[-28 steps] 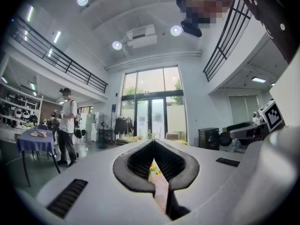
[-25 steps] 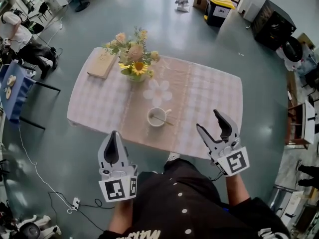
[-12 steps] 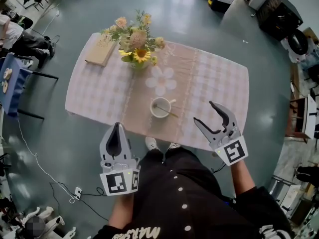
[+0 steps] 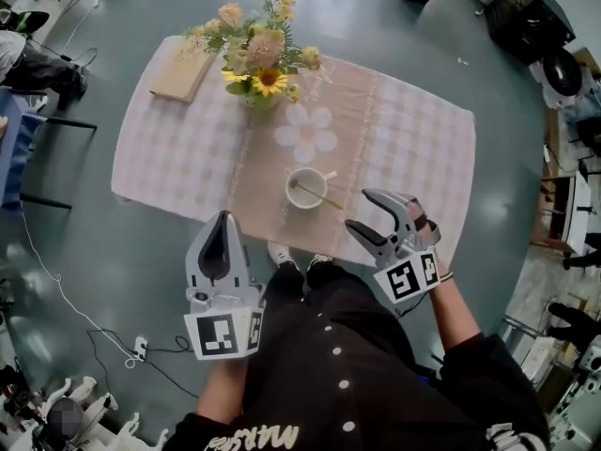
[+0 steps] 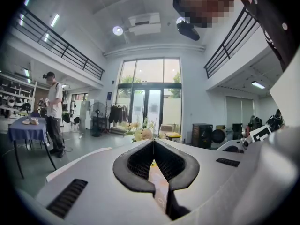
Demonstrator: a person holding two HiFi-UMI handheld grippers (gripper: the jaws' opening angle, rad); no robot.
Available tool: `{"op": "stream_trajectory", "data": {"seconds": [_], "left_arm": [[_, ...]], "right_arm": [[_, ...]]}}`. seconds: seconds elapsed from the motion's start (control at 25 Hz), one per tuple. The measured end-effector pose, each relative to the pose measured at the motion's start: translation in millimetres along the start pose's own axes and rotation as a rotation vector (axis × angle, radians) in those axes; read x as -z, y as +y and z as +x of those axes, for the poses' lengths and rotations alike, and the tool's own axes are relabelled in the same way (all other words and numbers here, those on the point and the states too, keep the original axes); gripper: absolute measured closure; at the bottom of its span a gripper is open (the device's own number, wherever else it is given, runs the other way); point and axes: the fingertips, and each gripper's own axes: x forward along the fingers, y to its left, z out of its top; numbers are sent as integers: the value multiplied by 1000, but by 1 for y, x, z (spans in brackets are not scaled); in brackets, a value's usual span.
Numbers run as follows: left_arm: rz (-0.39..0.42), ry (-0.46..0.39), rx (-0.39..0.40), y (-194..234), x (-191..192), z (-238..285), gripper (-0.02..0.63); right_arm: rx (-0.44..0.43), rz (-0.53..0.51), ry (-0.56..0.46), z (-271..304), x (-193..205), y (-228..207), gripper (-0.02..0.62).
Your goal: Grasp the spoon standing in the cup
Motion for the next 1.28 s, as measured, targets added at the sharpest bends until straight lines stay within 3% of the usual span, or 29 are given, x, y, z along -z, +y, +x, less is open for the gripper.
{"op": "stream_trajectory", "data": {"seconds": [0.28, 0.6, 0.8, 1.28], "left_arm": [[-1, 36, 22, -6, 17, 4, 588], [-57, 74, 26, -16, 34, 3, 588], [-81, 103, 27, -24, 44, -2, 588], [-95, 134, -6, -20, 59, -10, 588]], "right_arm": [[-100, -160, 52, 35, 26, 38, 310], [-179, -312, 127, 66, 67, 67, 334], [-198, -412, 135, 78, 80, 80, 394], [-158, -514, 97, 95, 86, 88, 497]]}}
